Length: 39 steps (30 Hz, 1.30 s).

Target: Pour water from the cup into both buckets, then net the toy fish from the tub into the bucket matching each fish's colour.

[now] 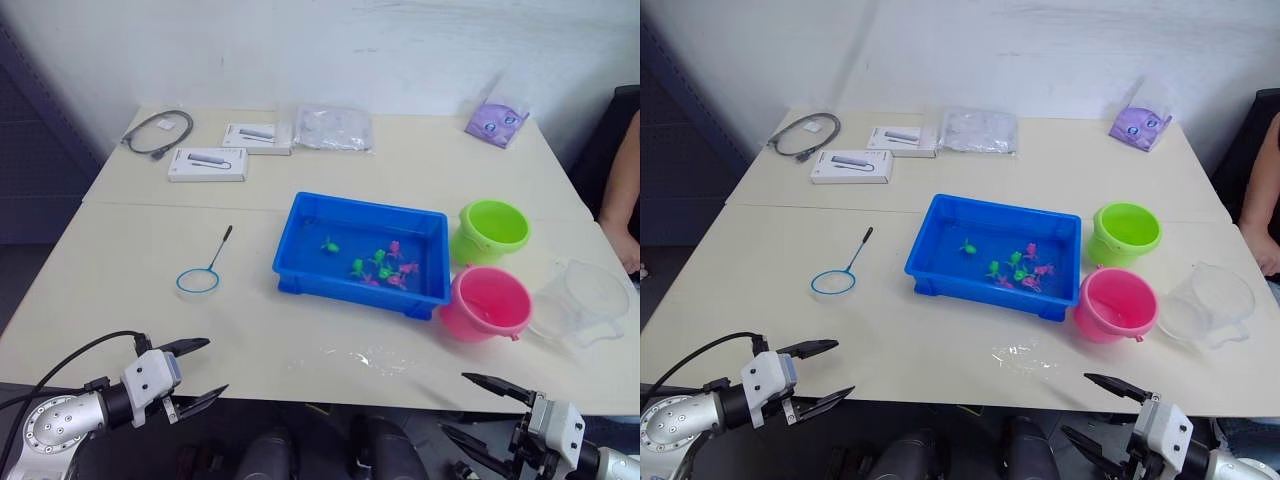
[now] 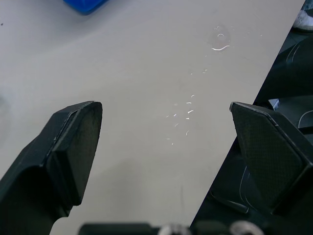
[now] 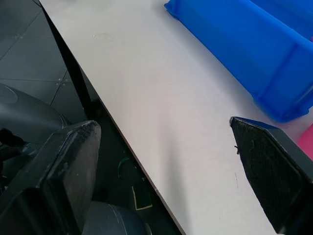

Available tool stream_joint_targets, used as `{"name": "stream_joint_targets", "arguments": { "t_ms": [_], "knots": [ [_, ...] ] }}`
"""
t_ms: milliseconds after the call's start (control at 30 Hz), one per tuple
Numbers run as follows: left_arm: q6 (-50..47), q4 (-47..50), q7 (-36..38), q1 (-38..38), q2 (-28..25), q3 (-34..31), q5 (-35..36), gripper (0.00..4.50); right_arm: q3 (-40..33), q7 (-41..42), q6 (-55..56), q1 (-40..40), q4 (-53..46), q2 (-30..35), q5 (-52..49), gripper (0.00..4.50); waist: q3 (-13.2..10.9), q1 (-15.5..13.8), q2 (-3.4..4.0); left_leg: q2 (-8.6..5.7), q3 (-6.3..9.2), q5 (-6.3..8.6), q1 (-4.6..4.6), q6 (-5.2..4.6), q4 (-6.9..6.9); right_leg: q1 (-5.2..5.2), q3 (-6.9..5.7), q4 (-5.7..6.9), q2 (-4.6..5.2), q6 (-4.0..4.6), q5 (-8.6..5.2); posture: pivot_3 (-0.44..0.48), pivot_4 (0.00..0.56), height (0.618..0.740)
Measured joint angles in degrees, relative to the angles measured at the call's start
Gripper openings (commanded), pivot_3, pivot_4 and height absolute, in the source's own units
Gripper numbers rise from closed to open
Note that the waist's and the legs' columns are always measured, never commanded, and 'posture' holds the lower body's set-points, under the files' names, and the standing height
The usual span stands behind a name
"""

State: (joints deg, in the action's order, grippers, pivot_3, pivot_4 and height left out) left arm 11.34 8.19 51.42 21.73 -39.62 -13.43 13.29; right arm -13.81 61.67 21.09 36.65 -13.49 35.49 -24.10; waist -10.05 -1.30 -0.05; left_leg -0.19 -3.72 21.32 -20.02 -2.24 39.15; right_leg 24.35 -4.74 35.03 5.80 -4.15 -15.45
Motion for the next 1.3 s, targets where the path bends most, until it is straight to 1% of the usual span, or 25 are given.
{"name": "stream_joint_targets", "arguments": {
  "t_ms": [67,100,167,200,300,367,433,567,600,667,700,767,833,900,967,1033,1300],
  "knots": [
    [-1.0,0.1,0.4,-0.2,0.0,0.0,0.9,4.46,-0.1,-0.5,-0.5,0.2,-0.3,-0.2,-0.3,4.50,0.0,0.0,0.00,0.00,0.00,0.00,0.00,0.00,0.00,0.00,0.00,0.01,0.00,0.00,0.00,0.000,0.150,0.740],
    [-3.2,0.5,1.1,-0.7,-0.2,0.1,2.7,4.46,-0.6,-1.8,-1.4,0.7,-1.3,-0.8,-1.1,4.50,0.0,0.0,0.00,0.00,0.00,0.00,0.00,0.00,0.00,0.00,0.00,0.02,0.00,0.00,0.00,0.000,0.150,0.740],
    [-9.1,3.3,2.7,-2.1,-1.0,0.5,7.9,4.46,-3.3,-5.2,-2.7,2.5,-3.9,-3.9,-3.7,4.50,0.0,-0.3,0.01,0.00,0.08,-0.03,-0.04,0.06,0.00,0.00,-0.03,0.05,0.01,0.00,0.00,0.000,0.150,0.740],
    [-11.6,5.2,3.6,-2.8,-1.6,0.8,10.0,4.46,-4.9,-6.9,-3.1,3.4,-5.0,-5.2,-4.9,4.50,0.0,-0.3,0.05,0.00,0.09,-0.20,-0.04,0.37,0.00,-0.01,-0.02,0.02,0.01,0.00,0.00,0.000,0.150,0.740],
    [-15.9,9.1,5.3,-5.6,-2.1,2.4,13.0,4.46,-8.8,-11.4,-4.2,6.2,-6.7,-9.1,-7.0,4.50,0.1,-0.1,0.13,-0.01,0.08,-0.19,-0.06,0.39,0.00,-0.01,0.01,-0.02,0.02,0.00,0.00,0.000,0.150,0.740],
    [-17.9,10.7,5.9,-8.3,-1.9,4.1,14.3,4.46,-11.2,-15.1,-4.5,7.8,-7.0,-13.2,-8.6,4.50,0.1,0.0,0.17,-0.01,0.08,-0.19,-0.05,0.41,-0.02,-0.01,0.01,0.00,0.01,0.00,0.00,0.000,0.150,0.740],
    [-20.2,12.1,5.8,-12.7,-1.3,6.3,15.2,4.46,-14.3,-19.7,-4.8,9.3,-6.8,-18.1,-9.8,4.50,0.1,-0.1,0.28,-0.01,0.07,-0.21,-0.04,0.43,-0.02,-0.01,0.03,0.03,0.01,0.00,0.00,0.000,0.150,0.740],
    [-23.9,14.6,5.4,-20.2,0.4,9.7,16.7,4.46,-18.0,-26.5,-5.1,10.1,-6.1,-23.7,-9.7,4.50,0.2,0.4,0.43,-0.02,0.01,-0.21,0.00,0.44,-0.04,0.00,0.14,0.08,-0.01,0.00,0.00,0.000,0.150,0.740],
    [-25.1,15.8,4.8,-22.9,1.4,11.1,17.0,4.46,-18.7,-31.5,-7.8,9.6,-5.9,-25.1,-9.6,4.50,0.2,0.8,0.44,-0.02,0.01,-0.23,0.00,0.47,-0.06,0.02,0.16,0.11,-0.01,0.00,0.00,0.000,0.150,0.740],
    [-25.4,16.2,4.5,-23.8,1.8,11.6,17.2,4.46,-18.8,-34.2,-9.6,9.2,-5.8,-25.2,-9.5,4.50,0.3,1.2,0.46,-0.02,-0.01,-0.24,0.00,0.47,-0.06,0.03,0.20,0.11,-0.01,0.00,0.00,0.000,0.150,0.740],
    [-26.1,16.2,4.0,-25.4,3.0,12.1,17.3,4.46,-19.4,-37.4,-11.9,8.0,-5.3,-25.3,-9.5,4.50,0.3,1.4,0.54,-0.02,-0.02,-0.25,-0.01,0.46,-0.08,0.04,0.23,0.11,-0.01,0.01,0.00,0.000,0.150,0.740],
    [-27.3,16.3,3.7,-27.8,3.9,13.5,18.0,4.46,-20.5,-41.3,-14.4,4.0,-4.3,-24.9,-9.5,4.50,0.3,1.7,0.53,-0.02,-0.07,-0.29,0.03,0.46,-0.07,0.04,0.26,0.16,-0.02,0.00,0.00,0.000,0.150,0.740],
    [-29.4,16.6,4.6,-29.3,3.8,15.1,18.9,4.46,-20.9,-45.2,-17.2,-2.1,-3.1,-23.1,-9.5,4.50,0.3,1.8,0.54,-0.03,-0.11,-0.30,0.13,0.48,-0.07,0.04,0.30,0.30,-0.05,0.04,-0.02,0.000,0.150,0.740],
    [-30.9,16.7,4.5,-30.5,4.3,15.8,19.7,4.46,-21.8,-47.3,-18.8,-6.1,-1.3,-21.3,-9.3,4.50,0.3,1.5,0.57,-0.04,-0.11,-0.32,0.16,0.50,-0.07,0.04,0.30,0.35,-0.07,0.06,-0.04,0.000,0.150,0.740],
    [-31.8,16.8,4.3,-31.4,5.0,16.3,20.0,4.46,-22.6,-48.8,-19.9,-10.3,1.7,-19.3,-8.5,4.50,0.3,1.3,0.57,-0.04,-0.11,-0.34,0.16,0.52,-0.06,0.04,0.30,0.40,-0.11,0.08,-0.05,0.000,0.150,0.740],
    [-32.3,16.9,4.2,-31.7,5.0,16.7,20.0,4.46,-22.6,-49.3,-20.3,-12.5,3.2,-18.1,-7.8,4.50,0.3,1.2,0.57,-0.04,-0.11,-0.35,0.16,0.52,-0.06,0.04,0.30,0.41,-0.17,0.08,-0.05,0.000,0.150,0.740],
    [-36.0,19.4,2.8,-31.5,5.1,16.8,21.2,4.46,-22.7,-51.4,-21.2,-21.2,13.4,-15.8,-4.9,4.50,0.3,1.4,0.55,-0.04,-0.19,-0.38,0.22,0.50,-0.04,0.02,0.38,0.47,-0.24,0.06,-0.04,0.000,0.150,0.740]
  ]
}}
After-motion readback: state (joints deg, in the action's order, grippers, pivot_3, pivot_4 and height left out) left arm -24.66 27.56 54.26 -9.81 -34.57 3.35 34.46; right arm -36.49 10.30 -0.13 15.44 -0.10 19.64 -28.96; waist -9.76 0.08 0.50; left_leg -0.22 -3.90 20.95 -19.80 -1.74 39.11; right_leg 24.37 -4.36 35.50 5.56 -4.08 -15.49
